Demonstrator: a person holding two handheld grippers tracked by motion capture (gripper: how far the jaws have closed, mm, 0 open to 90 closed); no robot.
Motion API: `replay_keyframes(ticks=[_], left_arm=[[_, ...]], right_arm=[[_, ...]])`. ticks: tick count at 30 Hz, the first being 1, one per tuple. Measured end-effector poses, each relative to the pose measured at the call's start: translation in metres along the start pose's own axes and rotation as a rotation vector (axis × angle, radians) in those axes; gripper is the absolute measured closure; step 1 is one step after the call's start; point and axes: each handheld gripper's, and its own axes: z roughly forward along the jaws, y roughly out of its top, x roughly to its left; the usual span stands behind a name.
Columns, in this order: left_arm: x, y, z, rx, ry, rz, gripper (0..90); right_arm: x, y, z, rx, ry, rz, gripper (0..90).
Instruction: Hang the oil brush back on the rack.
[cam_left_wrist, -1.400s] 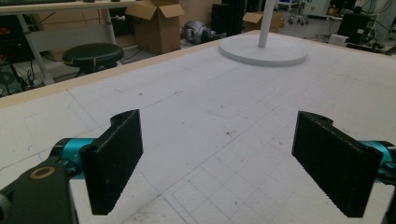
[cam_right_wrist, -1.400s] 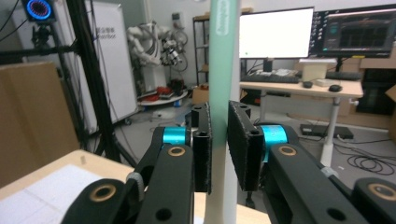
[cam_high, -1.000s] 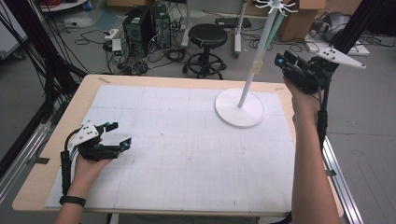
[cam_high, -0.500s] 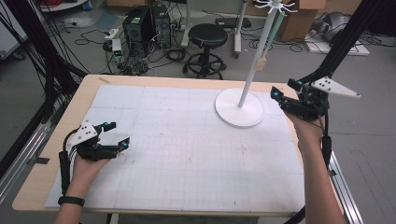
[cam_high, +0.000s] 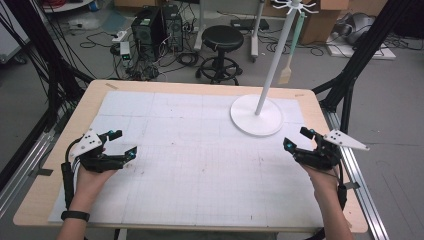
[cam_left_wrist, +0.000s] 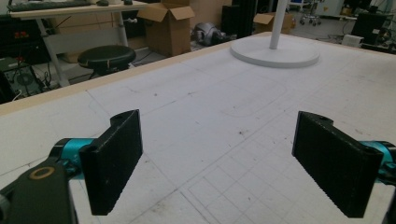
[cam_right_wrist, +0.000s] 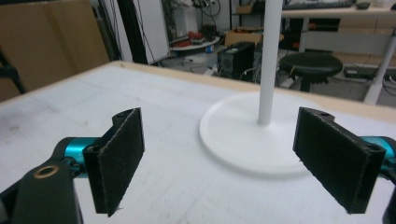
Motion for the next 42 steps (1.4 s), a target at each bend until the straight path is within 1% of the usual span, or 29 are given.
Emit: replay_keyframes(ticks=[2,4,6,9,12,13,19,25,30,34,42], left_arm=[[0.000,0.000,0.000,-0.002,0.002,0.000,16.7],[0.001,0.000,0.000,-0.005,0.003,-0.004,16.6],[0.001,-0.001,0.001,-0.006,0.003,-0.006,16.6],[0.002,-0.001,0.001,-0.012,0.009,-0.007,16.6],[0.003,-0.001,0.001,-0.017,0.008,-0.009,16.6],[0.003,-0.001,0.002,-0.017,0.008,-0.008,16.6],[0.004,-0.001,0.002,-0.015,0.012,-0.011,16.6],[0.003,-0.001,0.002,-0.014,0.016,-0.013,16.4],[0.003,-0.002,0.003,0.000,0.016,-0.007,16.4],[0.002,-0.001,0.004,-0.003,0.015,-0.005,16.4],[0.003,-0.001,0.002,-0.008,0.024,-0.015,16.2]], right_arm=[[0.000,-0.012,-0.001,0.005,-0.002,0.011,15.8],[-0.001,-0.020,-0.001,0.006,-0.014,0.011,15.8],[-0.002,-0.024,-0.002,0.024,-0.015,0.013,15.7],[-0.003,-0.029,-0.003,0.022,-0.019,0.006,15.6],[-0.006,-0.033,-0.003,0.032,-0.029,0.019,15.6],[-0.008,-0.034,-0.004,0.032,-0.036,0.015,15.6],[-0.012,-0.037,-0.006,0.034,-0.052,0.027,15.5],[-0.014,-0.037,-0.006,0.043,-0.051,0.026,15.4],[-0.014,-0.038,-0.006,0.048,-0.050,0.027,15.1],[-0.014,-0.038,-0.005,0.054,-0.049,0.032,14.8],[-0.015,-0.038,-0.006,0.048,-0.049,0.035,14.7]])
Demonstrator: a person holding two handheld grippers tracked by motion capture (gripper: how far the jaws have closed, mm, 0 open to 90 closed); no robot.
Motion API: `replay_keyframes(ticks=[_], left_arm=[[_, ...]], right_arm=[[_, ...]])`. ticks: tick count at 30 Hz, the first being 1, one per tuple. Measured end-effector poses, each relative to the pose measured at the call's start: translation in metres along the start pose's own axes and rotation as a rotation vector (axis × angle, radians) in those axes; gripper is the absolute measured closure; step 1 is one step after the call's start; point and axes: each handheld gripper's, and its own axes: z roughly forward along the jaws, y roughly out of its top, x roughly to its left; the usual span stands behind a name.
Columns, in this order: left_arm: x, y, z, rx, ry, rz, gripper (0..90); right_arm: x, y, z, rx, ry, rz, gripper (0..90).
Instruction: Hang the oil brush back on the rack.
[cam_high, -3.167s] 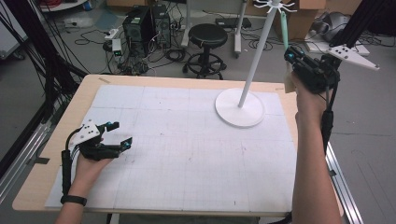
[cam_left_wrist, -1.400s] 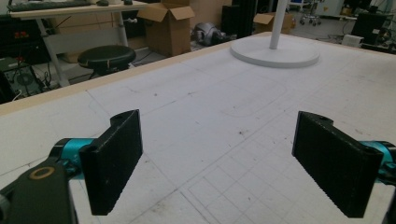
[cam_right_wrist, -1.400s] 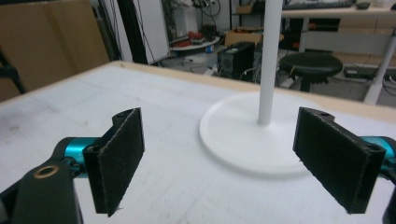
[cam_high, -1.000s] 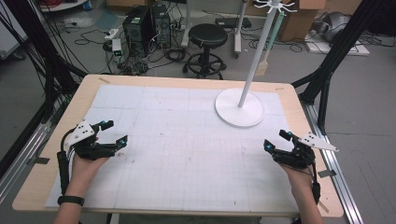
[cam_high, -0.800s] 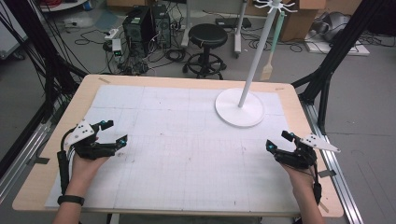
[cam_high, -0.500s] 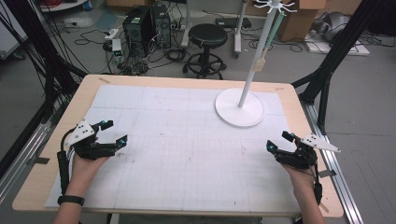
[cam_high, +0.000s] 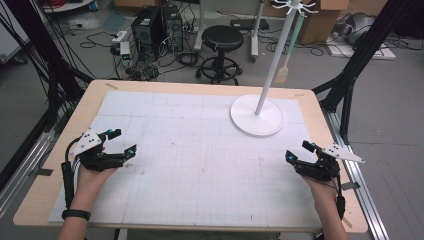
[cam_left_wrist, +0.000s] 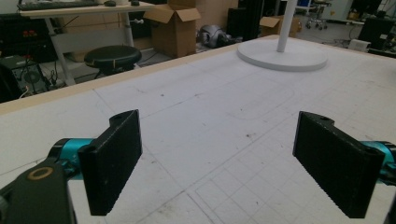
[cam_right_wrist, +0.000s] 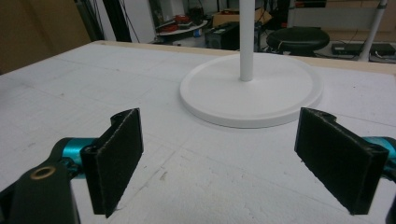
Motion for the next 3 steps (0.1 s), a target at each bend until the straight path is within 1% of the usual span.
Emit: replay_keyframes(ticks=[3], left_arm=[[0.0006,-0.0005,0.0008,0.004,-0.001,0.001,16.2]], right_arm=[[-0.0004,-0.0002,-0.0002,0.002,0.001,0.001,14.5]])
